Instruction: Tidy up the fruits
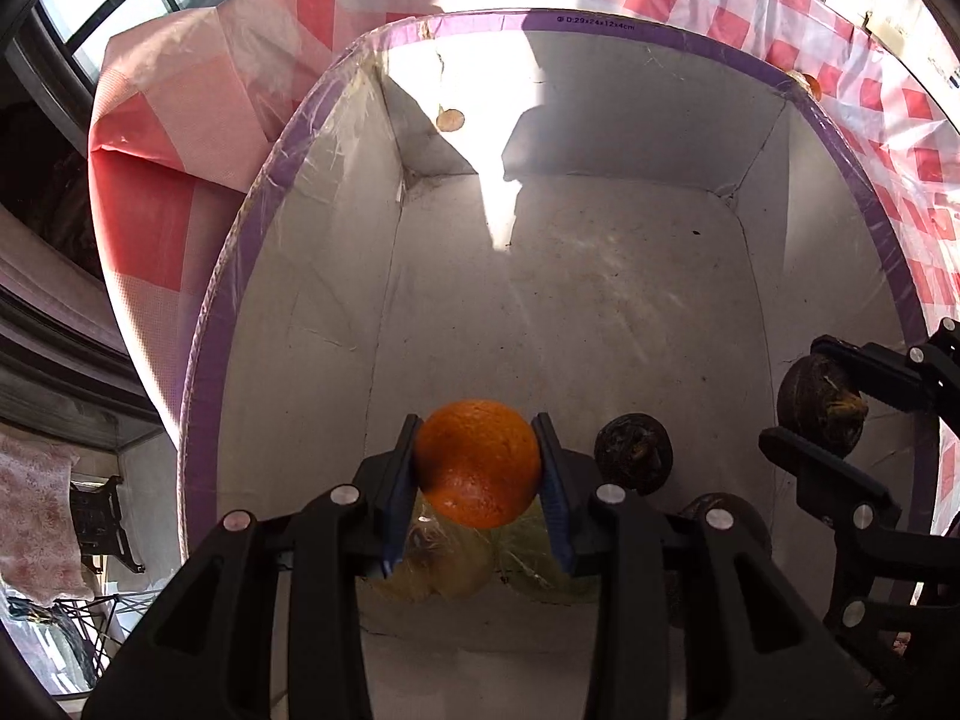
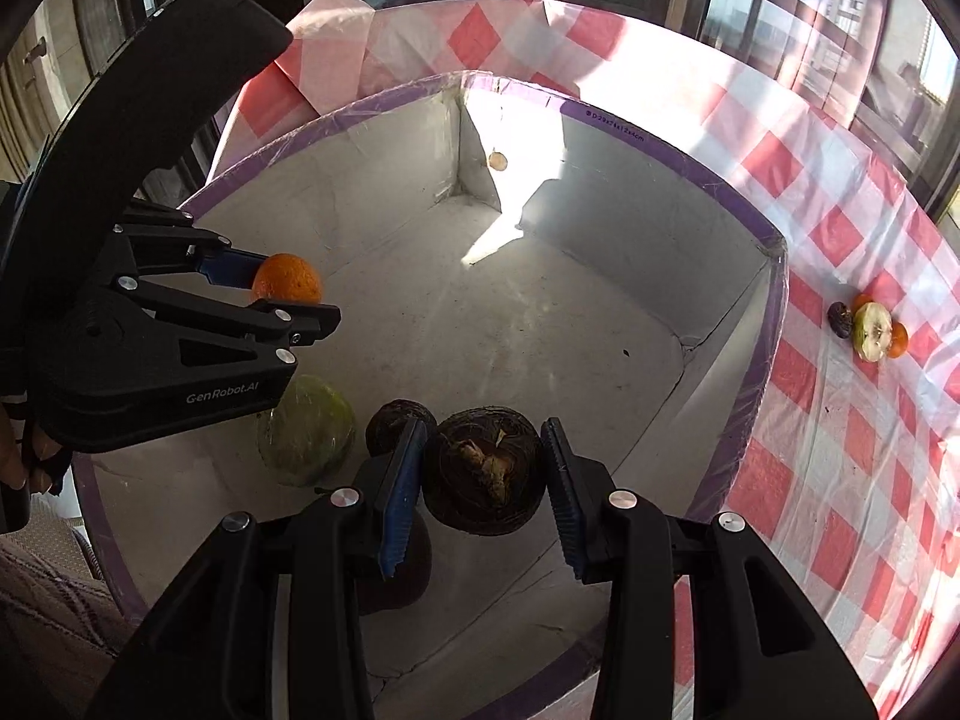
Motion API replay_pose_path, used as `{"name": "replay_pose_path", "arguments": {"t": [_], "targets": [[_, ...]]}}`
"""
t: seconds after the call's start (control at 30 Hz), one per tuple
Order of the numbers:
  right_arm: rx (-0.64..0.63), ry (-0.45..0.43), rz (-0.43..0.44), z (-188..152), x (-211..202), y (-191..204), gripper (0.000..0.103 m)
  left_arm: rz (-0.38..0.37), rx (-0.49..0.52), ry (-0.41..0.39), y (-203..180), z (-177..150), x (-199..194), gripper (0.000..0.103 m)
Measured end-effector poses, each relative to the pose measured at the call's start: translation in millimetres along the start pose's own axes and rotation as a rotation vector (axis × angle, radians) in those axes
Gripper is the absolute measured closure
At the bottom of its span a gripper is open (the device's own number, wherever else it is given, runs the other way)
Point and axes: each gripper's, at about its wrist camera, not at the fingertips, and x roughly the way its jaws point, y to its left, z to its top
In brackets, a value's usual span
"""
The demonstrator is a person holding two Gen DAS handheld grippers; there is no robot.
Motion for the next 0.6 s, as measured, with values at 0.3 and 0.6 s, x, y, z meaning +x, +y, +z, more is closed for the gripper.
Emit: {"name": "replay_pose_path", "arguments": {"t": [0.3,0.6], "targets": [[0.016,-0.002,0.003,-1,-1,2,0.041,0.021,0.039,-0.06,-3,5,-10,0.021],[0.022,-0.029,-0.003,-2,-8,4,0.034,-0.035,0.033,-0.207,-12,9,-43,0.007]]}}
